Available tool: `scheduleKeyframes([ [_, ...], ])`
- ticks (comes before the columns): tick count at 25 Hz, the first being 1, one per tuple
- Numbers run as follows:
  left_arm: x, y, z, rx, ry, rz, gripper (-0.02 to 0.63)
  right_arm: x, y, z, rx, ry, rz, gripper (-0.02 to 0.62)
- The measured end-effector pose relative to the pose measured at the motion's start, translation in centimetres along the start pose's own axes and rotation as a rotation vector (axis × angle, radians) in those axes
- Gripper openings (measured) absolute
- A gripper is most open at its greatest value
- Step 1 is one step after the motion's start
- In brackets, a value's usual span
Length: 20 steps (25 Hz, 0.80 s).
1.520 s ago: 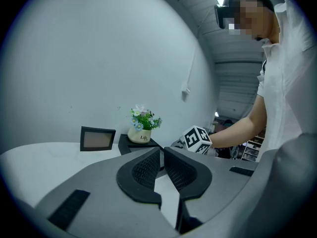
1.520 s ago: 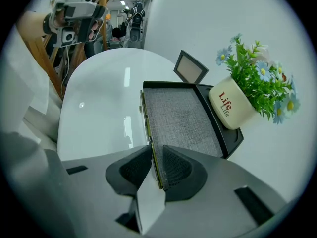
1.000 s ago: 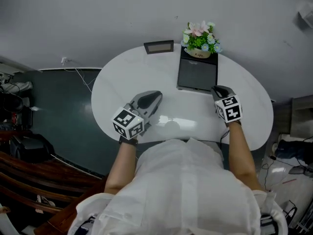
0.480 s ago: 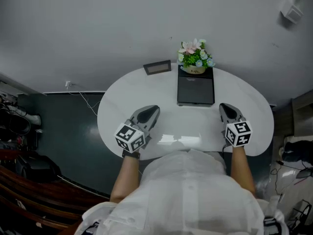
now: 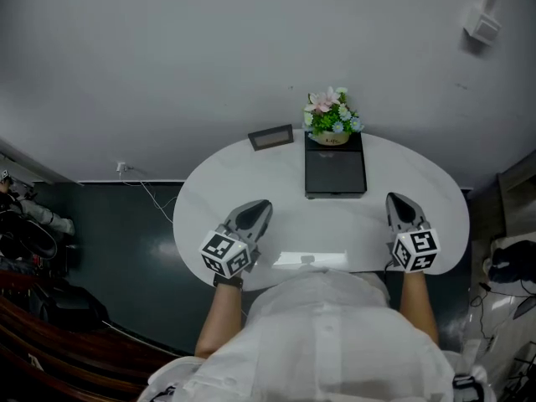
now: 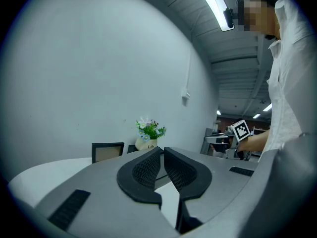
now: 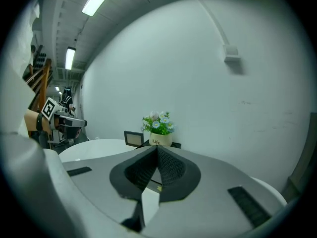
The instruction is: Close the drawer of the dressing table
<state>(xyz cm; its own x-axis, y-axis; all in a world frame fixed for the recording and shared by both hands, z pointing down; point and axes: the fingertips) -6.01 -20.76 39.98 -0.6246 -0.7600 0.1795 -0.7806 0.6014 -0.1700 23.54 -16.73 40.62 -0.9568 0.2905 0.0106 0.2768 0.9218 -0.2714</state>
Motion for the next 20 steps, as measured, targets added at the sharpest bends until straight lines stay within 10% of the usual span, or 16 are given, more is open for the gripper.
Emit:
scheduleKeyframes([
  [20,-0.3,1.3,-1.1,-0.001,0.031,0.024,0.032,0.9,0.7,-1.1,0.051,0.057,0.005,0.009],
])
Point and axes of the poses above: the fingertips, and each gripper's own axes: y backward along the fingers, x to its left, z out of its top, and after that the axes turned 3 degrees about z, right-handed
